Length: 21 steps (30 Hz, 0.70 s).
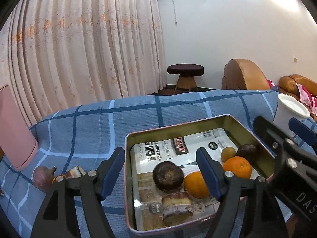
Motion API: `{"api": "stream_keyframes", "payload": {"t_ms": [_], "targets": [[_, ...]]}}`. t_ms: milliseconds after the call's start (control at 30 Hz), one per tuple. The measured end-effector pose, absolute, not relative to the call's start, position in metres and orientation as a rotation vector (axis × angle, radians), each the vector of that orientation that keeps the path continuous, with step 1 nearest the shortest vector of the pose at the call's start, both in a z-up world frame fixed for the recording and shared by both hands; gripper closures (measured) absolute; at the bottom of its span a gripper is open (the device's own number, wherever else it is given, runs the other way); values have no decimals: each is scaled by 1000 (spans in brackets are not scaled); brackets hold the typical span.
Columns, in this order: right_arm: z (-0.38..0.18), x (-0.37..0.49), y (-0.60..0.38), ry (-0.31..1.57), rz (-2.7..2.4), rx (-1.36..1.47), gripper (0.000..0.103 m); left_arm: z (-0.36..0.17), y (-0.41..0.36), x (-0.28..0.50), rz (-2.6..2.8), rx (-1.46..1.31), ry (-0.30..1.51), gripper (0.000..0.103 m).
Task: Organize fruits
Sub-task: 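Move both open grippers back toward the remaining fruits, right gripper nearing a small yellow fruit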
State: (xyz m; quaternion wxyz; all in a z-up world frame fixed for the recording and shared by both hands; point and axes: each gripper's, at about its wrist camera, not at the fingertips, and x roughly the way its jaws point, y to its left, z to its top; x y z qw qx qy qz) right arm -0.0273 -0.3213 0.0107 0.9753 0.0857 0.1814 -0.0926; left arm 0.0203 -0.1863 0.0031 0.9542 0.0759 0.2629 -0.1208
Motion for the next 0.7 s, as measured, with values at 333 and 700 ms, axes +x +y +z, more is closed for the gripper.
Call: {"api": "stream_keyframes", "payload": {"t_ms": [333,700], "targets": [[9,-35,-315,337,-216,167,12,2,-162,14,-179,165,502,28],[8,-42,-291,357,-227,165,13,1,-119,5,-141,169,484,28]]}}
